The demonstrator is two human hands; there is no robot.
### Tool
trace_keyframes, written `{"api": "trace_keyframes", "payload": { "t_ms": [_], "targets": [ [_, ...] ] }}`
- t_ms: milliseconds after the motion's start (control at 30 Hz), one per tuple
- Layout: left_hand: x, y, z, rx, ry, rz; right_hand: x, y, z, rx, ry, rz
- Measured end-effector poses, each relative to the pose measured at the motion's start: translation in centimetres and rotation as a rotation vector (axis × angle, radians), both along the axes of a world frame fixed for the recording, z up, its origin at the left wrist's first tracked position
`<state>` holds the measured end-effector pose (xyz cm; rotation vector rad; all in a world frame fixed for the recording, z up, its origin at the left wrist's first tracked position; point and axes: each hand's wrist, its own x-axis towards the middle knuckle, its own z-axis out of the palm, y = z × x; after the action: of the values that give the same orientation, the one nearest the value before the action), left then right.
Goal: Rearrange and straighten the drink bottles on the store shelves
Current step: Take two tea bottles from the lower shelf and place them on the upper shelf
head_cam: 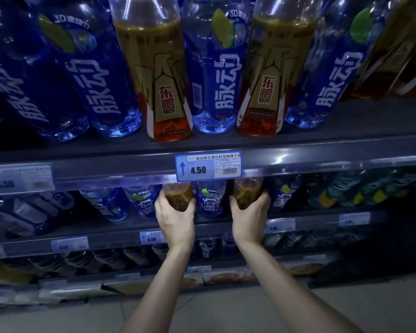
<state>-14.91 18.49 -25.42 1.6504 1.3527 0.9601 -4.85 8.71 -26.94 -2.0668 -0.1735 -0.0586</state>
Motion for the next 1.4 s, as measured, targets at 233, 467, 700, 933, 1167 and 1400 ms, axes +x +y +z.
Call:
{"api": "trace_keyframes", "payload": {
  "t_ms": [233, 467, 700, 933, 1167, 1400],
  "targets": [
    [-1.1, 0.3, 0.3, -0.039, -0.053, -0.003, -0.3, -0.8, 0.4, 0.097, 0.037, 0.041],
    [-3.4, -0.3, 0.3, 0.019, -0.079, -0.049, -2.4, -1.4, 1.0, 0.15, 0.02, 0.095],
    [-6.1, -2.4, 2.0, 0.063, -0.148, -0.131, -6.4, -3.6, 2.8, 0.203, -0.082, 0.116],
    [-9.6, -5.2, 5.0, 0.067, -0.137, -0.165, -10.2, -6.0, 6.6, 0.193, -0.165, 0.138],
    [-10.9, -7.7, 10.5, 0.111, -0.177, -0.215, -11.2, -7.8, 12.6, 0.258, -0.19, 0.159],
    [-8.5, -10.3, 16.7, 0.21, -0.111, -0.269, -8.8, -10.7, 18.2, 0.305, -0.265, 0.214]
  ]
}}
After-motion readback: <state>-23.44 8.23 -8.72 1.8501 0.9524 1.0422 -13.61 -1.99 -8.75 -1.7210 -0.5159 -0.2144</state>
